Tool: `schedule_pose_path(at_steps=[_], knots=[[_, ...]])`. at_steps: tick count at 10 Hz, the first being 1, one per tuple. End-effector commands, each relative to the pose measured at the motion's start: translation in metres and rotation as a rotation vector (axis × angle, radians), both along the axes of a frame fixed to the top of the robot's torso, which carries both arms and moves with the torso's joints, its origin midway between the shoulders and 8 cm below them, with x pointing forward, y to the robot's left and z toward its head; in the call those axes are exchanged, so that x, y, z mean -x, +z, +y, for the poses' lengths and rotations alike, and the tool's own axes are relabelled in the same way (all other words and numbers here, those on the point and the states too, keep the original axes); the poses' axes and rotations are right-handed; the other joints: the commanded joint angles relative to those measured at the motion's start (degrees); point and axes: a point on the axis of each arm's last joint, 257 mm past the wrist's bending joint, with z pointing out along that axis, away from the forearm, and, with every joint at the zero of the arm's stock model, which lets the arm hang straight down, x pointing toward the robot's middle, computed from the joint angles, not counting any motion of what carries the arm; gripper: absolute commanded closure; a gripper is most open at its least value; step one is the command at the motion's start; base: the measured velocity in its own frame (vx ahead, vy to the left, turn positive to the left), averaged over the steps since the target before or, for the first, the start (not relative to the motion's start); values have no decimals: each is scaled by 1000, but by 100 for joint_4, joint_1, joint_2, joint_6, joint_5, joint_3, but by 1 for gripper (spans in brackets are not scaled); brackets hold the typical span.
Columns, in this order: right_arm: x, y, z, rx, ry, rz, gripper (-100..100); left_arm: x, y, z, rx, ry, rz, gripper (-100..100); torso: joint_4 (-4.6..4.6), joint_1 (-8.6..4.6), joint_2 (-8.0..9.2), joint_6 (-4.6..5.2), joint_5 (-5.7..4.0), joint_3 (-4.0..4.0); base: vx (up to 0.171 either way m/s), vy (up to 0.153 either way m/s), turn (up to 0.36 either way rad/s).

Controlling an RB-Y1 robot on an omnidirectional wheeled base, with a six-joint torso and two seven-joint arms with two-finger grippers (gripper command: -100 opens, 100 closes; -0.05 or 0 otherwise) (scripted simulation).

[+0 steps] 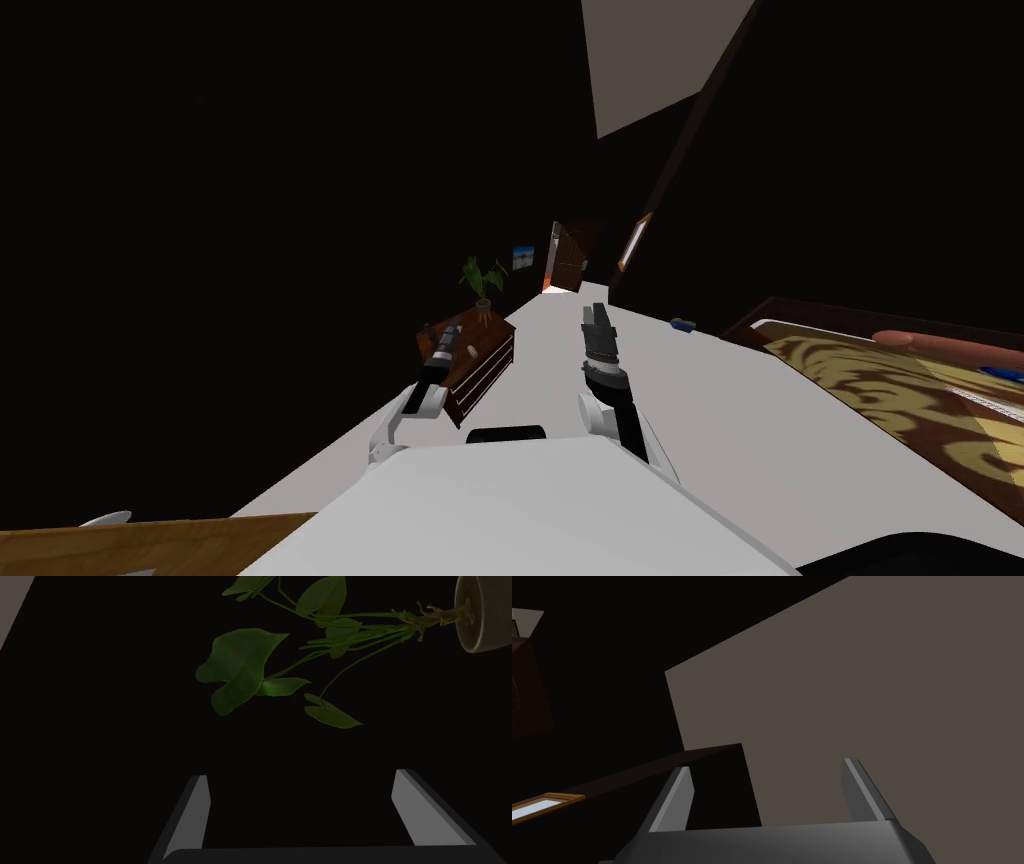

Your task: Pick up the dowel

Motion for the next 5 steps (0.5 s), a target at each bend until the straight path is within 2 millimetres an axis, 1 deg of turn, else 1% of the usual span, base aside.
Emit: schedule_pose_path(at_steps=[1,2,3,4,5], knots=[[0,0,0,0,0,0,0,-6,-14,-2,-1,1,38,-100,0,0,0,0,0,0,-49,38,-93],[0,0,0,0,0,0,0,-15,-28,-3,-3,-1,77,-100,0,-6,-3,-2,-1,-2,-57,39,-152],[0,0,0,0,0,0,0,-15,-37,-2,-4,2,95,-100,0,-5,-2,0,-1,-1,-44,37,-103],[0,0,0,0,0,0,0,-24,-48,-4,-6,-1,130,-100,-1,-6,-6,-3,-1,-3,-37,39,-172],[0,0,0,0,0,0,0,-24,-61,-2,-6,3,156,-100,-2,-5,-10,0,-1,-6,-36,37,-98]])
